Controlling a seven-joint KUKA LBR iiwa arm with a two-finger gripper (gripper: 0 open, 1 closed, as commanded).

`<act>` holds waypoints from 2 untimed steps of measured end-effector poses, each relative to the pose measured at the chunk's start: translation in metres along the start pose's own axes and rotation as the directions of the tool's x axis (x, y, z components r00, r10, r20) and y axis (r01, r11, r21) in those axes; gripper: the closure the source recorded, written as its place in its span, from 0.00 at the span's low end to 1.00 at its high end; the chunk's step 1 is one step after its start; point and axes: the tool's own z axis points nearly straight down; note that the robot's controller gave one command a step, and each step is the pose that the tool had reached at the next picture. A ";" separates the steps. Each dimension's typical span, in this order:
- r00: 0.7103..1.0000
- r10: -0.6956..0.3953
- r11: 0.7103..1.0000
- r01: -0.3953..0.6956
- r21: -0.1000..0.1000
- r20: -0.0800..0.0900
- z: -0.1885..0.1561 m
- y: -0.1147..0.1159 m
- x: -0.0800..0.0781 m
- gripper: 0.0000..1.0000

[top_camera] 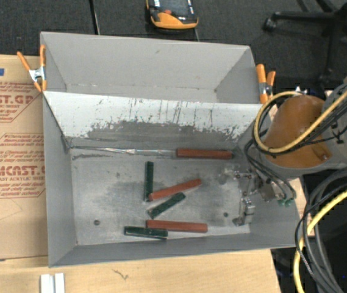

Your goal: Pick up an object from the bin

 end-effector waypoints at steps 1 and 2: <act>0.999 0.046 0.999 -0.046 -0.006 -0.010 -0.030 0.075 -0.010 0.00; 0.995 -0.105 0.995 0.105 -0.005 -0.004 -0.016 0.074 -0.029 0.00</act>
Offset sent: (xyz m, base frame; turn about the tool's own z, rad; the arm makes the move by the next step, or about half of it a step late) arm 0.0289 0.0637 -0.0056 -0.1781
